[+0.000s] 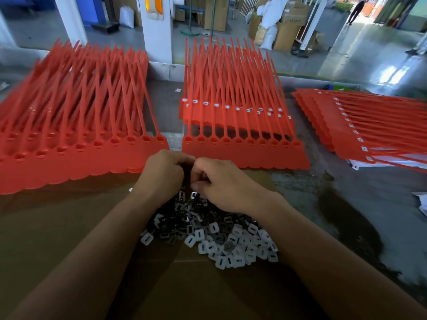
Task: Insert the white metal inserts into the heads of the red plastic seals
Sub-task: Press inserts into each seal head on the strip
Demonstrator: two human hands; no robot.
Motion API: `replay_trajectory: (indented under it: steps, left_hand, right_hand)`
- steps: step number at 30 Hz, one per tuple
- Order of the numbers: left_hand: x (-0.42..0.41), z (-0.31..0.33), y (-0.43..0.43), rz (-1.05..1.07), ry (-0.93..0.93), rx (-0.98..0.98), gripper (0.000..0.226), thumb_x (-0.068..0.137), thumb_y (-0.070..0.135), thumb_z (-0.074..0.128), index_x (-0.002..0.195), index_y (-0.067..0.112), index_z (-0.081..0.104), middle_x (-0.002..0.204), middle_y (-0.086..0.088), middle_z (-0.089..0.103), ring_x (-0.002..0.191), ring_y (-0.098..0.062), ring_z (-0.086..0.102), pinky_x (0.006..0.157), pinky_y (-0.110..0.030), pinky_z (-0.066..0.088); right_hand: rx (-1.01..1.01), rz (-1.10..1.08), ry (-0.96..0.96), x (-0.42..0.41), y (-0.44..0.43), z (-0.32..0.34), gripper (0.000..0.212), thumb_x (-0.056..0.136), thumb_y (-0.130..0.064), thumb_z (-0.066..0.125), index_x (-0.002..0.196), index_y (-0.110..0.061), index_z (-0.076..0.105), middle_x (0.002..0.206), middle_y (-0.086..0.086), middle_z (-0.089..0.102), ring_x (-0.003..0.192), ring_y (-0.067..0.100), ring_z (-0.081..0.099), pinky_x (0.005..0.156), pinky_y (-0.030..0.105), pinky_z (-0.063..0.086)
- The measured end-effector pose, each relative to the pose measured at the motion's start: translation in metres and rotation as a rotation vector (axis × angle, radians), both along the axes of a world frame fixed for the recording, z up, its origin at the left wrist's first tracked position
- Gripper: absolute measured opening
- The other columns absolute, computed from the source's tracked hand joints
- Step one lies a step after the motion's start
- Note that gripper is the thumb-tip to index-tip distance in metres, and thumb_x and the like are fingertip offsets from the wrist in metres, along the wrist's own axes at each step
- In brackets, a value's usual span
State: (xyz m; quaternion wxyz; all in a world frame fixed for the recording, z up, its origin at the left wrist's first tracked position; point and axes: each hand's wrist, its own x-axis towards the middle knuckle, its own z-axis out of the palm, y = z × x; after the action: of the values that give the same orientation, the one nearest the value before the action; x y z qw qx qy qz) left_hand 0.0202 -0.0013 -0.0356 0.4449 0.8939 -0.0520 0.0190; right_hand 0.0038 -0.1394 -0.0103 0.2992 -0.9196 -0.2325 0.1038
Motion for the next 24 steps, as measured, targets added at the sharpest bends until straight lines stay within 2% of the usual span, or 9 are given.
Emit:
replay_trajectory:
  steps: [2,5,8,11,15,19,23,24]
  left_hand:
    - [-0.003,0.001,-0.001,-0.026,-0.037,0.078,0.046,0.075,-0.009,0.043,0.102,0.016,0.071,0.097,-0.002,0.069,0.094,-0.017,0.061,0.083,-0.026,0.048]
    - [-0.008,0.001,-0.007,-0.127,-0.21,0.331,0.035,0.077,0.001,0.043,0.1,0.008,0.068,0.1,-0.006,0.066,0.095,-0.026,0.057,0.08,-0.037,0.044]
    - [-0.01,0.002,-0.01,-0.128,-0.231,0.505,0.035,0.076,0.001,0.044,0.1,0.009,0.069,0.106,-0.007,0.065,0.098,-0.026,0.056,0.081,-0.037,0.044]
    - [-0.014,0.003,-0.012,-0.115,-0.238,0.555,0.033,0.077,0.004,0.044,0.096,0.014,0.069,0.101,-0.003,0.064,0.093,-0.022,0.056,0.071,-0.031,0.044]
    - [-0.016,-0.001,-0.018,-0.131,-0.233,0.539,0.038,0.081,0.001,0.044,0.108,0.014,0.067,0.117,-0.001,0.059,0.107,-0.021,0.052,0.085,-0.032,0.043]
    - [-0.015,-0.002,-0.019,-0.163,-0.209,0.596,0.04,0.083,0.003,0.041,0.113,0.015,0.064,0.122,0.002,0.059,0.108,-0.018,0.054,0.088,-0.029,0.043]
    - [-0.015,-0.002,-0.019,-0.149,-0.204,0.639,0.035,0.086,0.009,0.043,0.113,0.019,0.063,0.122,0.004,0.057,0.106,-0.018,0.055,0.085,-0.031,0.044]
    - [-0.015,-0.003,-0.02,-0.149,-0.207,0.64,0.034,0.087,0.01,0.042,0.113,0.02,0.063,0.121,0.004,0.057,0.105,-0.018,0.055,0.083,-0.03,0.045]
  right_hand:
    - [0.026,-0.031,-0.002,0.002,-0.005,0.002,0.01,0.089,-0.012,0.057,0.084,-0.02,0.052,0.075,-0.017,0.048,0.068,-0.003,0.046,0.059,0.006,0.036]
    - [0.089,-0.113,-0.028,0.012,-0.012,0.006,0.017,0.088,-0.012,0.058,0.079,-0.026,0.054,0.078,-0.018,0.052,0.072,-0.006,0.047,0.065,0.009,0.038]
    - [0.091,-0.189,-0.051,0.031,-0.017,0.008,0.013,0.088,-0.011,0.059,0.082,-0.022,0.061,0.075,-0.02,0.052,0.07,-0.008,0.048,0.061,0.004,0.038]
    - [0.089,-0.236,-0.082,0.054,-0.014,0.006,0.01,0.087,-0.009,0.06,0.087,-0.016,0.066,0.072,-0.018,0.052,0.067,-0.005,0.046,0.056,0.002,0.035]
    - [0.097,-0.231,-0.09,0.075,0.002,0.003,0.011,0.086,-0.006,0.059,0.087,-0.01,0.07,0.066,-0.014,0.053,0.065,-0.001,0.048,0.053,0.004,0.034]
    - [0.025,-0.188,-0.065,0.085,0.016,0.002,0.012,0.087,-0.008,0.059,0.092,-0.007,0.07,0.065,-0.015,0.05,0.061,-0.002,0.046,0.051,0.003,0.031]
    - [-0.054,-0.181,-0.019,0.089,0.018,-0.001,0.013,0.086,-0.006,0.059,0.092,-0.005,0.071,0.079,-0.004,0.059,0.076,0.006,0.052,0.057,0.014,0.037]
    - [-0.056,-0.184,-0.002,0.088,0.018,-0.001,0.014,0.086,-0.005,0.059,0.093,-0.004,0.071,0.081,-0.001,0.06,0.076,0.006,0.053,0.057,0.013,0.037]
